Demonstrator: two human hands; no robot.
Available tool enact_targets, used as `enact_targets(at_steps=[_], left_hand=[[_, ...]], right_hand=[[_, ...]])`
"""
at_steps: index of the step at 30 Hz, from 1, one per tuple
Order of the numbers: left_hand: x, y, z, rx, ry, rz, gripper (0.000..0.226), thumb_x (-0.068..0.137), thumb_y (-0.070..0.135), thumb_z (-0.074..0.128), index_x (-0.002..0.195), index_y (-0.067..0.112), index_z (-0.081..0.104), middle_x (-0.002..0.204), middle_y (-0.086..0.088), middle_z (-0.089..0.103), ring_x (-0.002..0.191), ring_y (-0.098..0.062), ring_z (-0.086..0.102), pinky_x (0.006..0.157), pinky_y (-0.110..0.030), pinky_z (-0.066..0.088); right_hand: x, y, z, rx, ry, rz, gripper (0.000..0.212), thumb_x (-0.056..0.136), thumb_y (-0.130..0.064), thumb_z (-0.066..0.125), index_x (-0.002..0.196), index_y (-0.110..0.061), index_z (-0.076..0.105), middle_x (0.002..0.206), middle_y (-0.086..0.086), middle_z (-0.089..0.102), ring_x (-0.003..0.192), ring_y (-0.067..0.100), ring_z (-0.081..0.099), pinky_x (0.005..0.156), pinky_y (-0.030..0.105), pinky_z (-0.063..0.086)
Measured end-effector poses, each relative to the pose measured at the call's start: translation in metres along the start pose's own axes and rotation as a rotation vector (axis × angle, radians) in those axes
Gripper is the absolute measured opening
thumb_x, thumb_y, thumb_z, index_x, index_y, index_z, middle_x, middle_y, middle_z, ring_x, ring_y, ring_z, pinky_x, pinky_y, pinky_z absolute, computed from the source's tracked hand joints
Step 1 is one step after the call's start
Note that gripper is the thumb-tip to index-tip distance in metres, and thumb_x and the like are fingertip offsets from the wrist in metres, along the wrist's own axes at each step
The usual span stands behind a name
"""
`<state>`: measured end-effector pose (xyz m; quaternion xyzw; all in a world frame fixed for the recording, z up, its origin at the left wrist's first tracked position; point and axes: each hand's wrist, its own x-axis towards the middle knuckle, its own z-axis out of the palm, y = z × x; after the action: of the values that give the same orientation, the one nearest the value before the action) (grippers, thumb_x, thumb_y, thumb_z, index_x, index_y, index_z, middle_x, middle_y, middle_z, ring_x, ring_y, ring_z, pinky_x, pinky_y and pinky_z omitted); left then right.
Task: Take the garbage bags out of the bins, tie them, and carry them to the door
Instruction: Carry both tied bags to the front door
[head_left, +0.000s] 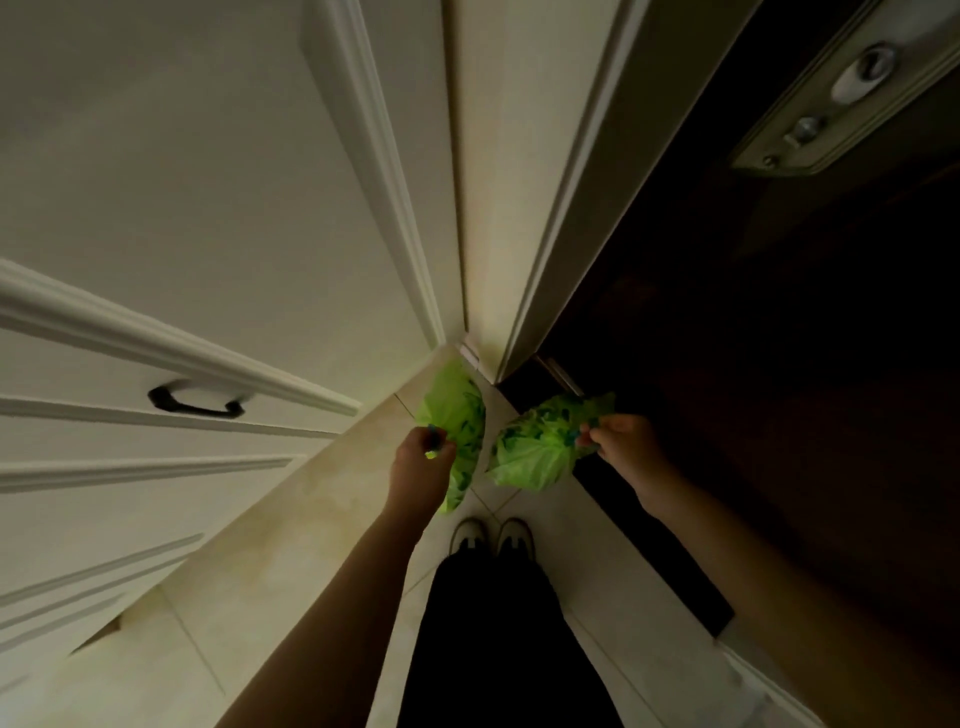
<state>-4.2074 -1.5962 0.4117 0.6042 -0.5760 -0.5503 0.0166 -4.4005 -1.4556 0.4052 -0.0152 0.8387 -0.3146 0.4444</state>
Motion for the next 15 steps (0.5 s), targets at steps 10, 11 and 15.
enact_targets(at_steps=[10,11,15], left_hand=[[0.089,-0.036,0.035,0.156,-0.099,-0.031,0.034,0.086,0.012,0.058,0.119,0.004,0.059,0.115,-0.014,0.065,0.106,-0.030,0.061,0.094,-0.042,0.050],[0.099,-0.036,0.038,0.166,-0.114,-0.024,0.034,0.086,0.012,0.059,0.119,0.004,0.059,0.115,-0.014,0.065,0.106,-0.030,0.061,0.094,-0.041,0.050],[0.129,-0.027,0.051,0.181,-0.146,0.017,0.031,0.085,0.010,0.060,0.115,0.004,0.061,0.113,-0.017,0.066,0.104,-0.032,0.063,0.089,-0.039,0.050]], right_hand=[[0.103,-0.003,0.042,-0.029,-0.070,0.034,0.034,0.084,0.000,0.050,0.056,-0.015,0.060,0.080,0.013,0.067,0.100,0.038,0.064,0.081,0.036,0.044],[0.113,-0.004,0.045,-0.021,-0.074,0.042,0.031,0.084,0.000,0.051,0.058,-0.015,0.061,0.082,0.014,0.068,0.099,0.036,0.064,0.081,0.036,0.044],[0.146,-0.017,0.055,0.055,-0.073,0.125,0.011,0.085,-0.003,0.054,0.080,-0.007,0.064,0.109,0.021,0.066,0.095,0.029,0.063,0.073,0.029,0.045]])
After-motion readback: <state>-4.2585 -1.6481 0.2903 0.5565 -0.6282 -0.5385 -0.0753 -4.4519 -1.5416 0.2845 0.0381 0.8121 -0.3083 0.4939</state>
